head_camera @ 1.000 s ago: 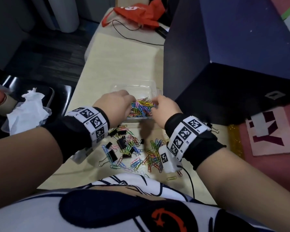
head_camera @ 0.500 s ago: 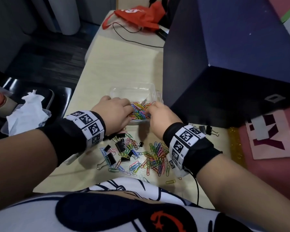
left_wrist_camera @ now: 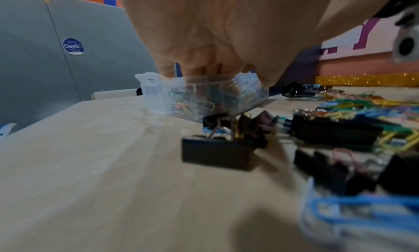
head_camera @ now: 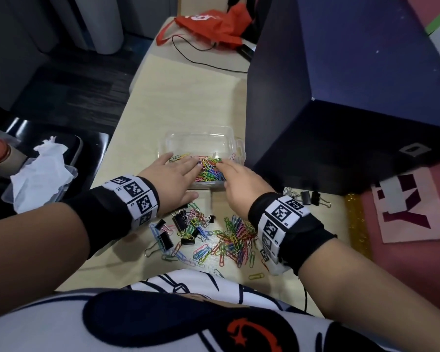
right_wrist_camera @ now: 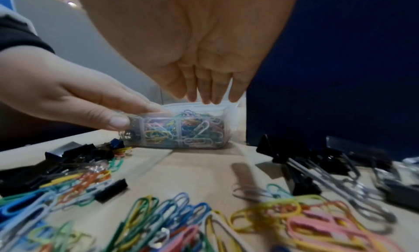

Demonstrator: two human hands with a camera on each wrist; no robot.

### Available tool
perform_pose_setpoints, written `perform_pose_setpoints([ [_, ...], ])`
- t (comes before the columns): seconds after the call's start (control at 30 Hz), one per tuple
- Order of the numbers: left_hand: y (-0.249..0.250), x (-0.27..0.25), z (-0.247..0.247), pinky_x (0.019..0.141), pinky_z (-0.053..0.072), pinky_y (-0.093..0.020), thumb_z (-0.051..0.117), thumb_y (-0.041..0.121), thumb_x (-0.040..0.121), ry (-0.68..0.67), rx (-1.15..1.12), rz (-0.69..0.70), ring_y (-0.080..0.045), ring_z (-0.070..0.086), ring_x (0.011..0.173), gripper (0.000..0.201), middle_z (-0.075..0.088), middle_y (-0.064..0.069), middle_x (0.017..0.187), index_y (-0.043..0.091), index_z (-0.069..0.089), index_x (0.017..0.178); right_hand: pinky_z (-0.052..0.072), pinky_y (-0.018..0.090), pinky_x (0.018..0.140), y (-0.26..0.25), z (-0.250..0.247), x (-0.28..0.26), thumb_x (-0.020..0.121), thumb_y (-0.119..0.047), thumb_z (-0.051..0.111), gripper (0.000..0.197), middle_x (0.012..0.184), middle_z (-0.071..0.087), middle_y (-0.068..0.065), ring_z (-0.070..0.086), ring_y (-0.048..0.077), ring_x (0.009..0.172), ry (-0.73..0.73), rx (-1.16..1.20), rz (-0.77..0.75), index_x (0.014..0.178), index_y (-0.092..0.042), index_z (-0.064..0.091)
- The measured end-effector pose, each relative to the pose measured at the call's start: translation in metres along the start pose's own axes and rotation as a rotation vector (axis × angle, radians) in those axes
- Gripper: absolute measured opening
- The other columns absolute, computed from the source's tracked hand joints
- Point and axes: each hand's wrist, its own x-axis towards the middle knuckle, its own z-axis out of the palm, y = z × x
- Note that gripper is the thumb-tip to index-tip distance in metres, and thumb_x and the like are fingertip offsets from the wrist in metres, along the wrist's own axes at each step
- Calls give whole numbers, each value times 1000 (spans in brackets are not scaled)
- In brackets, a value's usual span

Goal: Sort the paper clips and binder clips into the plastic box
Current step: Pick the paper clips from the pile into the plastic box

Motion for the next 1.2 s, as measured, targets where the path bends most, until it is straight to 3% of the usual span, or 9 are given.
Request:
perform_pose_setpoints([
  [0.13, 7, 0, -7, 117, 9, -44, 27, 56, 96, 8, -33, -39, -18, 15, 146, 70, 9, -2, 160, 15, 11, 151, 38, 35, 102, 8, -3, -24, 95, -10, 41, 36, 130, 43, 0, 41, 18, 121, 156, 89, 25, 128, -21, 50],
  [0.37, 45, -4, -24, 97, 36, -44, 53, 43, 87, 328, -104, 137, -29, 49, 115, 44, 51, -5, 126, 18, 56, 123, 46, 33, 92, 35, 7, -57, 90, -16, 49, 25, 120, 49, 5, 54, 23, 104, -198, 10, 388, 115, -21, 52],
  [0.5, 77, -13, -23, 94, 37, -40, 49, 54, 87, 79, -33, 320, -23, 45, 115, 50, 47, 1, 125, 26, 47, 128, 51, 39, 88, 36, 10, -76, 88, -19, 51, 27, 116, 55, 7, 58, 26, 100, -197, -19, 481, 115, -17, 50],
  [0.6, 91, -17, -15, 92, 40, -41, 54, 60, 82, -30, 17, 452, -24, 44, 114, 59, 46, -1, 126, 25, 45, 128, 51, 35, 88, 31, 0, -89, 91, -18, 49, 24, 107, 60, 7, 59, 26, 102, -429, -172, 455, 112, -9, 55],
  [0.7, 98, -21, -9, 93, 38, -43, 60, 67, 74, -111, 54, 567, -23, 40, 117, 68, 43, 1, 127, 26, 44, 126, 52, 30, 75, 23, -3, -99, 91, -24, 53, 17, 78, 54, 4, 58, 24, 83, -621, -319, 447, 89, -8, 59],
  [0.83, 105, -21, -3, 92, 36, -43, 61, 66, 74, -92, 101, 587, -24, 39, 117, 67, 43, 0, 125, 25, 43, 124, 52, 33, 81, 18, 10, -105, 89, -34, 60, 26, 92, 59, 7, 64, 26, 93, -778, -293, 476, 99, -9, 60],
  [0.97, 109, -14, -5, 92, 38, -42, 54, 51, 87, -26, 65, 466, -26, 42, 117, 48, 45, -2, 126, 22, 44, 125, 49, 29, 71, 20, 28, -101, 89, -25, 59, 16, 81, 57, 5, 62, 26, 88, -561, -216, 505, 86, -10, 61],
  [1.1, 105, -7, -11, 92, 37, -42, 53, 45, 89, 25, 39, 334, -26, 44, 116, 47, 46, -3, 126, 22, 42, 128, 42, 27, 72, 32, 35, -92, 91, -17, 49, 23, 110, 63, 10, 61, 28, 99, -273, -54, 557, 112, -11, 58],
  [1.2, 102, -4, -13, 94, 37, -42, 57, 48, 85, 41, -15, 272, -25, 42, 117, 57, 42, -2, 129, 23, 37, 132, 45, 31, 82, 40, 30, -91, 93, -19, 51, 35, 133, 46, 12, 56, 30, 111, -146, 77, 688, 126, -11, 46],
])
